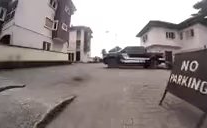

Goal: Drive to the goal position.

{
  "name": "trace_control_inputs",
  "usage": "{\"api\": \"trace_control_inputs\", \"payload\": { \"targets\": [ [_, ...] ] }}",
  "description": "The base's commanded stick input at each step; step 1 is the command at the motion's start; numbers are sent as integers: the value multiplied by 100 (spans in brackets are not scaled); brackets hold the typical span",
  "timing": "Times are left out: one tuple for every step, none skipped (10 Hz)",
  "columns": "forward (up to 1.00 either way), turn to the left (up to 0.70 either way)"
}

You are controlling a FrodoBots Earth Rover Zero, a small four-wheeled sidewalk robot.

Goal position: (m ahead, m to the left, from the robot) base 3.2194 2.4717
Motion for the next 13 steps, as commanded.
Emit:
{"api": "trace_control_inputs", "payload": {
  "targets": [
    [70, 0],
    [70, 0],
    [70, 0],
    [70, 0],
    [70, 0],
    [70, 0],
    [70, 0],
    [70, 0],
    [70, 0],
    [70, 0],
    [70, 0],
    [70, 0],
    [70, 0]
  ]
}}
